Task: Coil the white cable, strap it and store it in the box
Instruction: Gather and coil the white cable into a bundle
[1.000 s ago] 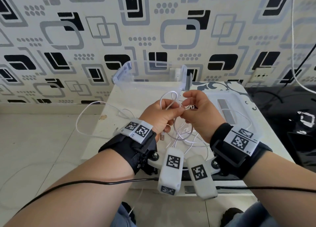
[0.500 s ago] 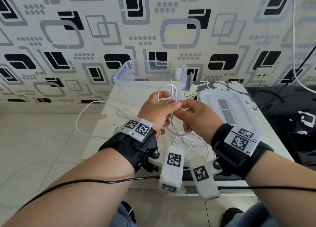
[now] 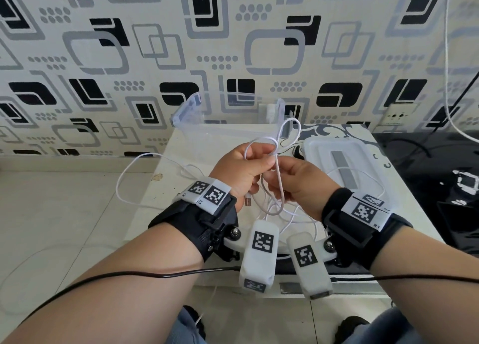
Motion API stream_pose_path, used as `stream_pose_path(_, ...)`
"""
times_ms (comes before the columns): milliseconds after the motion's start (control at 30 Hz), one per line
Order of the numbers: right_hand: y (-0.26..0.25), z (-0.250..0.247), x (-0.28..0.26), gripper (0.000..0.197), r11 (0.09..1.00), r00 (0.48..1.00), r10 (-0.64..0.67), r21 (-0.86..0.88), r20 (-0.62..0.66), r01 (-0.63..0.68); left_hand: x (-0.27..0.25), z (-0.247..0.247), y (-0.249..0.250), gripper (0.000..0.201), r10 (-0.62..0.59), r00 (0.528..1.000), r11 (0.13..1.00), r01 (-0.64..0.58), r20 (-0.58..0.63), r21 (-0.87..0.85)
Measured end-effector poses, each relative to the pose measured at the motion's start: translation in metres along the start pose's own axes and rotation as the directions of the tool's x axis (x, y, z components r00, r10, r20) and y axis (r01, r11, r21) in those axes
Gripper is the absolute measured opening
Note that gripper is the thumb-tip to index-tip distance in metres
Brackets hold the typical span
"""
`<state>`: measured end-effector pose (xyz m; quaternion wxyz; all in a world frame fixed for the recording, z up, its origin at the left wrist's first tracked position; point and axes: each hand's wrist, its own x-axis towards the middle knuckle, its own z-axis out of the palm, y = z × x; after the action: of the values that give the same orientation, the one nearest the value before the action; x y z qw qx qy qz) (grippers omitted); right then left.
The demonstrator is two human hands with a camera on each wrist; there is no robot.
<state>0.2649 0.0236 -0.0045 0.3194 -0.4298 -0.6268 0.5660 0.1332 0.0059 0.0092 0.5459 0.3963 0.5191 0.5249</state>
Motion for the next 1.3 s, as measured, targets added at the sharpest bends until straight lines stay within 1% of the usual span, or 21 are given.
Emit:
stream_pose_path(33, -0.001, 0.0, 0.0, 0.008, 1.0, 0.999, -0.024, 0.003, -0.021, 0.024, 0.0, 0.001, -0.001, 0.019, -0.006, 1.0, 1.0, 0.006, -0.004, 0.004)
stream_pose_path(100, -0.003, 0.002, -0.001, 0.012, 0.998, 0.997, -0.06, -0.012, -0.049, 0.06, 0.001, 0.001, -0.004, 0.014, -0.019, 1.0, 0.999, 0.02, -0.018, 0.033)
stream_pose_path(167, -0.004, 0.004, -0.001, 0.011, 0.997, 0.995, -0.071, -0.035, -0.071, 0.069, 0.003, 0.002, -0.006, 0.007, -0.043, 0.999, 0.997, 0.044, -0.022, 0.063)
stream_pose_path(200, -0.005, 0.005, -0.001, 0.01, 0.997, 0.993, -0.066, -0.054, -0.093, 0.061, 0.003, 0.003, -0.006, 0.01, -0.054, 0.998, 0.995, 0.055, -0.018, 0.082)
stream_pose_path(300, -0.005, 0.007, -0.001, 0.016, 0.985, 0.981, -0.068, -0.169, -0.181, 0.037, 0.002, 0.004, -0.006, 0.037, -0.085, 0.996, 0.982, 0.082, 0.008, 0.172)
stream_pose_path(367, -0.005, 0.007, -0.001, 0.017, 0.959, 0.966, -0.099, -0.281, -0.237, 0.029, 0.001, 0.005, -0.006, 0.06, -0.089, 0.994, 0.97, 0.073, 0.059, 0.234)
stream_pose_path(400, -0.006, 0.006, -0.002, 0.016, 0.935, 0.961, -0.121, -0.355, -0.249, 0.026, 0.0, 0.005, -0.006, 0.068, -0.094, 0.991, 0.964, 0.068, 0.09, 0.256)
stream_pose_path(467, -0.005, 0.005, -0.002, 0.011, 0.873, 0.959, -0.159, -0.488, -0.233, 0.026, 0.0, 0.004, -0.008, 0.075, -0.111, 0.982, 0.958, 0.065, 0.152, 0.279)
stream_pose_path(500, -0.004, 0.004, -0.001, 0.008, 0.859, 0.962, -0.162, -0.511, -0.22, 0.028, 0.001, 0.003, -0.01, 0.078, -0.125, 0.977, 0.957, 0.072, 0.176, 0.28)
stream_pose_path(533, -0.003, 0.004, -0.001, 0.01, 0.858, 0.964, -0.163, -0.513, -0.212, 0.032, 0.001, 0.002, -0.011, 0.08, -0.137, 0.97, 0.961, 0.081, 0.2, 0.265)
stream_pose_path(567, -0.002, 0.003, -0.001, 0.013, 0.861, 0.966, -0.16, -0.507, -0.205, 0.035, 0.001, 0.001, -0.011, 0.078, -0.144, 0.964, 0.968, 0.09, 0.224, 0.236)
stream_pose_path(600, -0.001, 0.002, -0.001, 0.014, 0.87, 0.967, -0.156, -0.492, -0.201, 0.038, -0.001, 0.001, -0.009, 0.072, -0.143, 0.959, 0.974, 0.093, 0.246, 0.205)
stream_pose_path(633, -0.001, 0.002, -0.001, 0.014, 0.884, 0.967, -0.152, -0.466, -0.203, 0.042, -0.003, 0.001, -0.007, 0.06, -0.144, 0.955, 0.978, 0.096, 0.261, 0.186)
stream_pose_path(700, -0.001, 0.001, -0.002, 0.015, 0.912, 0.963, -0.151, -0.408, -0.223, 0.049, -0.006, 0.001, -0.002, 0.036, -0.146, 0.954, 0.975, 0.093, 0.263, 0.202)
stream_pose_path(767, -0.002, -0.002, 0.0, 0.018, 0.907, 0.948, -0.17, -0.418, -0.27, 0.043, -0.004, -0.001, -0.003, 0.026, -0.124, 0.968, 0.969, 0.071, 0.216, 0.238)
stream_pose_path(833, -0.002, -0.006, 0.001, 0.018, 0.907, 0.932, -0.189, -0.419, -0.311, 0.044, -0.001, -0.002, -0.005, 0.017, -0.118, 0.981, 0.967, 0.078, 0.153, 0.243)
stream_pose_path(867, -0.003, -0.008, 0.002, 0.017, 0.911, 0.926, -0.195, -0.409, -0.322, 0.05, 0.0, -0.003, -0.005, 0.016, -0.114, 0.984, 0.969, 0.081, 0.134, 0.232)
stream_pose_path(967, -0.004, -0.012, 0.002, 0.02, 0.904, 0.923, -0.211, -0.424, -0.322, 0.059, 0.004, -0.008, -0.004, 0.026, -0.102, 0.992, 0.973, 0.084, 0.072, 0.215)
stream_pose_path(1133, -0.006, -0.01, -0.001, 0.023, 0.855, 0.95, -0.2, -0.516, -0.24, 0.05, 0.006, -0.009, -0.002, 0.027, -0.073, 0.997, 0.989, 0.074, -0.007, 0.124)
stream_pose_path(1200, -0.007, -0.009, -0.002, 0.02, 0.838, 0.955, -0.201, -0.544, -0.221, 0.05, 0.005, -0.008, 0.0, 0.027, -0.102, 0.995, 0.994, 0.102, 0.002, 0.029)
stream_pose_path(1300, -0.007, -0.013, -0.001, 0.018, 0.803, 0.963, -0.144, -0.595, -0.229, -0.021, 0.005, -0.008, 0.007, 0.029, -0.147, 0.988, 0.973, 0.154, 0.055, -0.169)
